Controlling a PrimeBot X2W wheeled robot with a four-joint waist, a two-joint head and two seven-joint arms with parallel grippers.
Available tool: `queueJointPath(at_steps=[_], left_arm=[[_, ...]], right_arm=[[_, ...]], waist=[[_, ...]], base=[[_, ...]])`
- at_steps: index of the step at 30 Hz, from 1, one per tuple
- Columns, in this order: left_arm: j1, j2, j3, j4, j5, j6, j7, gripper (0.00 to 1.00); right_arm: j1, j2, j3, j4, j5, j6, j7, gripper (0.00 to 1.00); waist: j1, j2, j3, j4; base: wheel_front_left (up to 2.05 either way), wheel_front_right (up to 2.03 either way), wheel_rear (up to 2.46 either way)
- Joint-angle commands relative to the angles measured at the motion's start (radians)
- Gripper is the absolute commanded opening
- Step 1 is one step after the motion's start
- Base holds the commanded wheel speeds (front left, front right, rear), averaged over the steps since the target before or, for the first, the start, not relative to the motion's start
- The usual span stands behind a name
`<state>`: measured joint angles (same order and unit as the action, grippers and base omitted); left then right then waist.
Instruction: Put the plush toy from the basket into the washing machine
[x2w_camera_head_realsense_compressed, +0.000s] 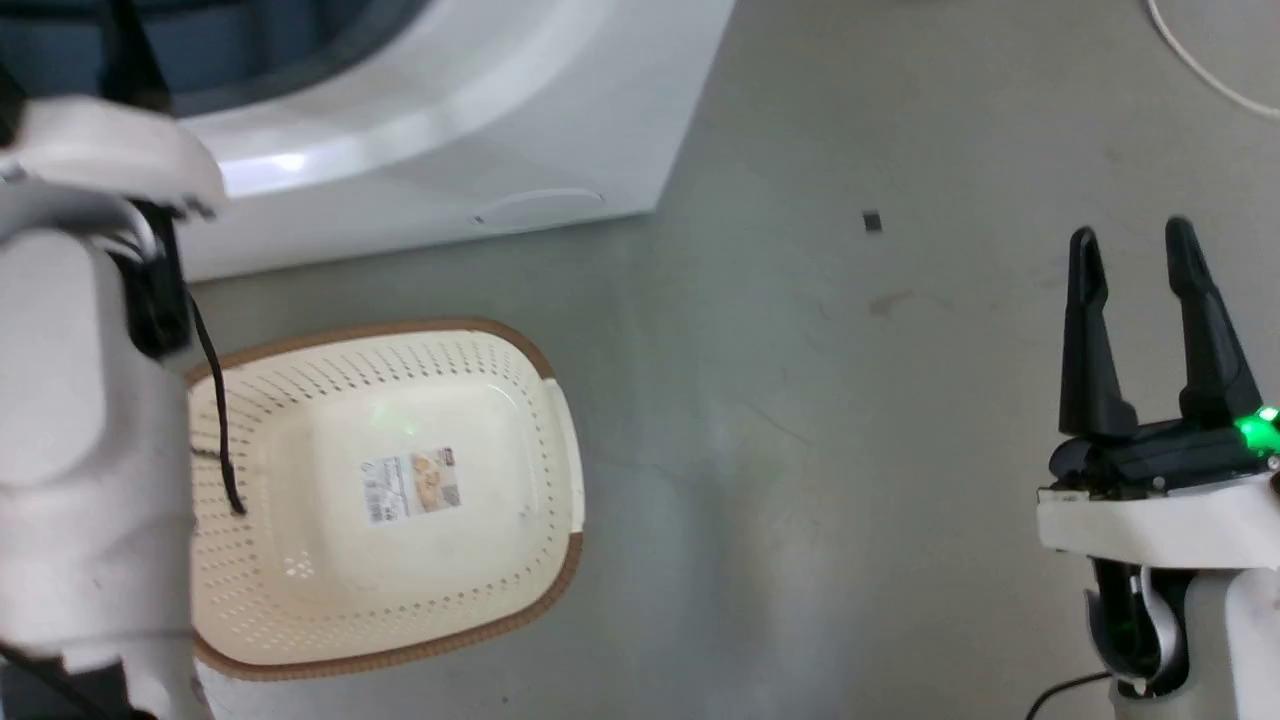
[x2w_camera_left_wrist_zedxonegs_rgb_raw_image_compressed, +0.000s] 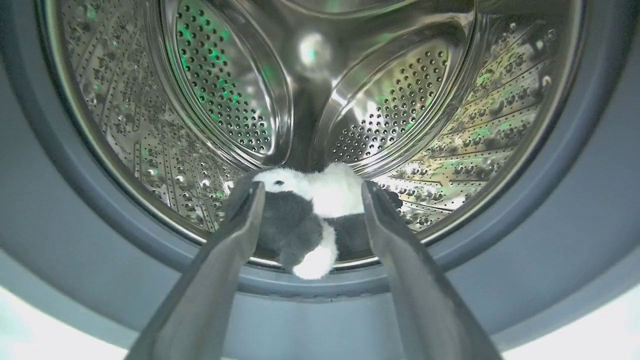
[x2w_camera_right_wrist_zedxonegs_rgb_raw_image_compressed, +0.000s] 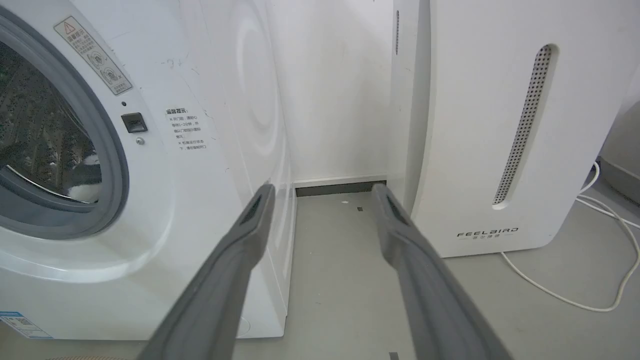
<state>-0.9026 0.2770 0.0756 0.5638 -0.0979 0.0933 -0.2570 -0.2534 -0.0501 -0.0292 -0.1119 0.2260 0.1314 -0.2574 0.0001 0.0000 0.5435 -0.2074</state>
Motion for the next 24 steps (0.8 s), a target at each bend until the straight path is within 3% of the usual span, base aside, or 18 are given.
queueJointPath(at_steps=[1, 11, 24], left_arm=[[0.022, -0.002, 0.002, -0.013, 0.004, -0.003, -0.005, 1.0], [0.28, -0.107, 0.006, -0.175, 0.02, -0.037, -0.005, 1.0], [0.593, -0.18, -0.027, -0.295, 0.058, -0.056, -0.005, 1.0]], right_arm=[[0.014, 0.0, 0.0, 0.004, -0.008, -0.001, -0.004, 1.0], [0.087, 0.0, -0.016, 0.038, -0.066, -0.001, -0.004, 1.0], [0.196, 0.0, -0.032, 0.067, -0.103, -0.001, -0.004, 1.0]], waist=[[-0.0001, 0.0, -0.048, 0.035], [-0.0001, 0.0, -0.214, 0.121], [-0.0001, 0.0, -0.391, 0.201]], base=[[0.0, 0.0, 0.0], [0.0, 0.0, 0.0], [0.0, 0.0, 0.0]])
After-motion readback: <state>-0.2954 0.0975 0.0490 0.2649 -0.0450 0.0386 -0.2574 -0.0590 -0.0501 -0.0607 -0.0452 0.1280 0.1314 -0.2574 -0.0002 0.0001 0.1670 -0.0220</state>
